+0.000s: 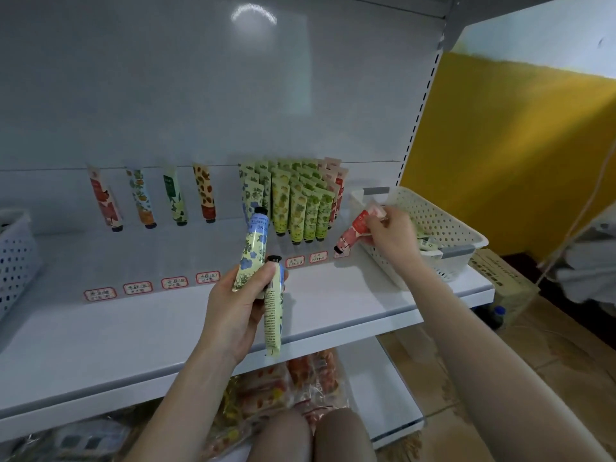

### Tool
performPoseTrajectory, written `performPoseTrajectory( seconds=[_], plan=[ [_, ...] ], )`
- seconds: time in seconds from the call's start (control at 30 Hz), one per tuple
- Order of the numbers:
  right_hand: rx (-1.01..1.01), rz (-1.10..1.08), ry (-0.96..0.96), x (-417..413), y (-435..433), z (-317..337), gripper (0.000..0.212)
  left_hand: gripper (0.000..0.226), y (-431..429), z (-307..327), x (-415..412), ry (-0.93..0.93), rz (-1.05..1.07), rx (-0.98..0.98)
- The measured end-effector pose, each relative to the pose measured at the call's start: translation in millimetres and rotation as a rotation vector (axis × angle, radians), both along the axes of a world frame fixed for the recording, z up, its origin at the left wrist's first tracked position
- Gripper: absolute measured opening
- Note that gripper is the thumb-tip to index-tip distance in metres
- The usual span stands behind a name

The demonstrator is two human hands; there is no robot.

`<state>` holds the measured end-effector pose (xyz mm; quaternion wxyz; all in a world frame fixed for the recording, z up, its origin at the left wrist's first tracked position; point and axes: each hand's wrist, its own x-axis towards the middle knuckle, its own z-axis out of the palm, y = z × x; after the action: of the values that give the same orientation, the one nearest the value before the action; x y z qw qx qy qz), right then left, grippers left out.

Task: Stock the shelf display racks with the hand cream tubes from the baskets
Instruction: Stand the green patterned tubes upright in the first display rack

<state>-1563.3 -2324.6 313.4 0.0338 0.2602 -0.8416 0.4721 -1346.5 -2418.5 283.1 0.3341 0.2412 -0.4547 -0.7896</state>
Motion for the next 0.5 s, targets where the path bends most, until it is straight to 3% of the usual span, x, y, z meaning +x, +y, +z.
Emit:
performPoseTrajectory(
  seconds=[0.23,0.5],
  plan=[
    [0.047,0.008,0.126,-38.3,-29.1,21.5,0.026,0.019,-12.1,-3.8,-15.4,-0.001,0.064,-0.026],
    [0.097,-0.005,0.116,-62.4,-56.2,21.9,0.021,0.018,-17.3,-1.0,-33.0,0.043,0.057,-0.038]
  ],
)
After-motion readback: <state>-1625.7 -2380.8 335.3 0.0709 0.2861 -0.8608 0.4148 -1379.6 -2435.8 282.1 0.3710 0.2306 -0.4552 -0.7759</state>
